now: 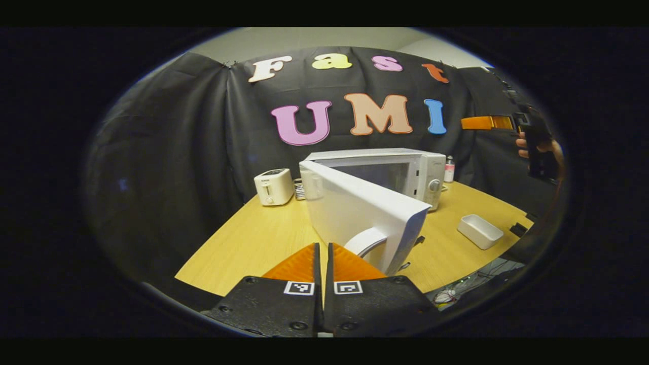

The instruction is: Open the microwave oven with the left hand, put the food in, and close the microwave oven.

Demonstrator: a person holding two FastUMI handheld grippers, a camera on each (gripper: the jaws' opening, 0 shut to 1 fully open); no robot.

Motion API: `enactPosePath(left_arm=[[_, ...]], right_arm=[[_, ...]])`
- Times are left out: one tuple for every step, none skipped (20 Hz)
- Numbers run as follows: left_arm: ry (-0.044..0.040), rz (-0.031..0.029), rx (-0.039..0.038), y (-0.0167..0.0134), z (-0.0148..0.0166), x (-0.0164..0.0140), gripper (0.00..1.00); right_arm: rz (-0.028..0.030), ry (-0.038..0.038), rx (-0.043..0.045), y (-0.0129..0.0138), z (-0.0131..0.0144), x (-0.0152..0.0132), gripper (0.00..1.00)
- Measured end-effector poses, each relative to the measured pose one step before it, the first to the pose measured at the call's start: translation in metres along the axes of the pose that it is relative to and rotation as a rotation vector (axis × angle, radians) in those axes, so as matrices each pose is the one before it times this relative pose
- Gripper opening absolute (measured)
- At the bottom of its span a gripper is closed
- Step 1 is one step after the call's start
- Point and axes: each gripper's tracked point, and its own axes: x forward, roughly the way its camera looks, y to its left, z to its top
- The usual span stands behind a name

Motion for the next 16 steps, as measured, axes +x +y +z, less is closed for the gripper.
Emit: enactPosePath(left_arm=[[-0.00082,-0.0052,0.00714,-0.00433,0.00117,0.00188,0.0],[0.00094,-0.00772,0.00452,-0.00429,0.00174,0.00217,0.0],[0.00046,-0.00891,0.00191,-0.00501,0.00185,0.00211,0.0],[-0.00053,-0.01149,0.00125,-0.0058,0.00041,0.00235,0.0],[0.00063,-0.01042,0.00388,-0.00501,0.00214,0.00354,0.0],[0.00017,-0.00969,0.00593,-0.00567,0.00196,0.00381,0.0],[-0.00489,-0.01153,0.00719,-0.00554,0.00286,0.00381,0.0],[-0.0056,-0.01015,0.00532,-0.00429,0.00425,0.0041,0.0],[-0.00515,-0.01191,0.00483,-0.00474,0.00457,0.0049,0.0],[-0.00293,-0.01249,0.00514,-0.00552,0.00302,0.00486,0.0],[-0.00369,-0.01243,0.00526,-0.00536,0.00326,0.00484,0.0],[-0.00314,-0.01371,0.00669,-0.00509,0.00163,0.00518,0.01],[-0.00148,-0.0125,0.00651,-0.00518,0.00293,0.0044,0.01],[-0.00134,-0.01168,0.00747,-0.00475,0.00245,0.00559,0.0],[0.00223,-0.00796,0.00852,-0.00376,0.0004,0.00416,0.0],[-0.00276,-0.00814,0.00791,-0.00381,0.00325,0.00465,0.0]], right_arm=[[-0.00301,-0.00063,0.00162,-0.0034,0.00184,-0.00185,0.92],[-0.00589,-0.00027,-0.0002,-0.00328,0.00084,-0.00066,0.92],[-0.00451,-0.00086,0.00019,-0.00339,0.00032,-0.00001,0.92],[-0.00585,-0.00027,-0.00101,-0.00352,0.00083,-0.00043,0.92],[-0.00575,0.00065,-0.00274,-0.00438,-0.00085,-0.00036,0.92],[-0.00705,0.00185,-0.00415,-0.00395,0.00042,-0.0014,0.92],[-0.00599,-0.00199,-0.00164,-0.00429,0.00089,-0.00061,0.92],[-0.00682,-0.00416,-0.00161,-0.00378,0.00241,-0.00052,0.92],[-0.00794,-0.00337,-0.00071,-0.00545,0.00193,0.00001,0.92],[-0.00629,-0.00078,0.0015,-0.00533,0.0008,-0.00034,0.92],[-0.0059,-0.00097,0.00131,-0.00407,-0.00012,-0.00016,0.92],[-0.00568,-0.0005,-0.00013,-0.0043,0.001,-0.00135,0.92],[-0.00656,-0.00084,-0.00116,-0.00516,0.0017,-0.00143,0.92],[-0.00578,-0.00215,-0.00233,-0.00381,0.00101,-0.00111,0.92],[-0.00743,-0.0002,-0.0038,-0.00373,0.00108,-0.00058,0.92],[-0.00592,0.00078,-0.00369,-0.00414,0.00116,-0.00106,0.92]])
